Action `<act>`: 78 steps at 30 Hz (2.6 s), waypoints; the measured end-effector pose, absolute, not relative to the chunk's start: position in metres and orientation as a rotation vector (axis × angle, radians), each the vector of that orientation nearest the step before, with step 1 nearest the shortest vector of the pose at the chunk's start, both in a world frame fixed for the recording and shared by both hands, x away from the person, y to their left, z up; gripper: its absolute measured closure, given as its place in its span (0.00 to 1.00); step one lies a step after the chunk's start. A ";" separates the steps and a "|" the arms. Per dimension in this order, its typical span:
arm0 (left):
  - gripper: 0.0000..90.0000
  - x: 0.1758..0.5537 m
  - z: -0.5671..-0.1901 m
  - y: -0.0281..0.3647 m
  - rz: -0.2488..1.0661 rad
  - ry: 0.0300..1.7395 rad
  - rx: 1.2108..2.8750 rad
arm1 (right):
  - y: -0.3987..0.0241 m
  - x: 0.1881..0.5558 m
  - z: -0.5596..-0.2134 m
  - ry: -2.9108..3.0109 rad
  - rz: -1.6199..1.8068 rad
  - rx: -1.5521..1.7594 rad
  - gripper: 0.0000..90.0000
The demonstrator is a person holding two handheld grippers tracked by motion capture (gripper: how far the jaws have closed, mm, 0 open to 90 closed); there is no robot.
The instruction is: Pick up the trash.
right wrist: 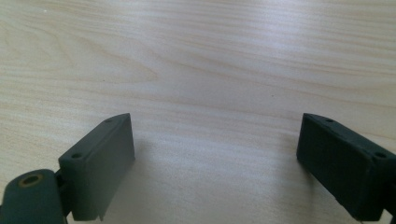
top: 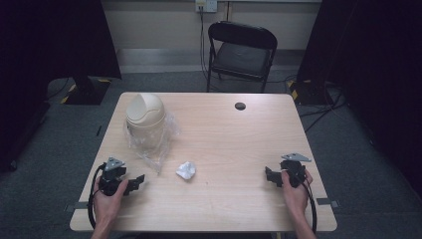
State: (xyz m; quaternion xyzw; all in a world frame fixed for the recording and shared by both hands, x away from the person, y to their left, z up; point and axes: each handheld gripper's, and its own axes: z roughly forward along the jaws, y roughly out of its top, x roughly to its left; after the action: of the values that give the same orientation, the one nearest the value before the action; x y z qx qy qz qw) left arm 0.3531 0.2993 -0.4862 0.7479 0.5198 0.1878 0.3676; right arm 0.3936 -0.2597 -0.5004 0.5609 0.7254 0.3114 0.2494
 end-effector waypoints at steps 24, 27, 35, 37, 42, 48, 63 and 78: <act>0.23 0.395 -0.411 0.298 0.526 1.063 1.920 | -0.260 0.394 -0.500 1.976 0.848 1.527 0.11; 0.23 0.399 -0.402 0.295 0.529 1.044 1.905 | -0.260 0.394 -0.500 1.976 0.848 1.527 0.11; 0.23 0.417 -0.376 0.288 0.574 0.969 1.933 | -0.260 0.394 -0.500 1.976 0.848 1.527 0.11; 0.21 0.422 -0.371 0.287 0.584 0.957 1.955 | -0.260 0.394 -0.500 1.976 0.848 1.527 0.11; 0.20 0.439 -0.363 0.289 0.556 0.963 1.949 | -0.260 0.394 -0.500 1.976 0.848 1.527 0.11; 0.19 0.459 -0.360 0.290 0.544 0.968 1.958 | -0.260 0.394 -0.500 1.976 0.848 1.527 0.11; 0.17 0.495 -0.380 0.292 0.465 1.003 1.991 | -0.260 0.394 -0.500 1.976 0.848 1.527 0.11; 0.18 0.512 -0.381 0.280 0.459 0.984 2.070 | -0.260 0.394 -0.500 1.980 0.850 1.521 0.11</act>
State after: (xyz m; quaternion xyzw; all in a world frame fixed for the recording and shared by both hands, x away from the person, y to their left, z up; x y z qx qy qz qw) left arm 0.5122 0.2801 -0.3807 0.8150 0.3875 0.1807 0.3911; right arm 0.3941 -0.2602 -0.5005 0.5585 0.7270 0.3121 0.2491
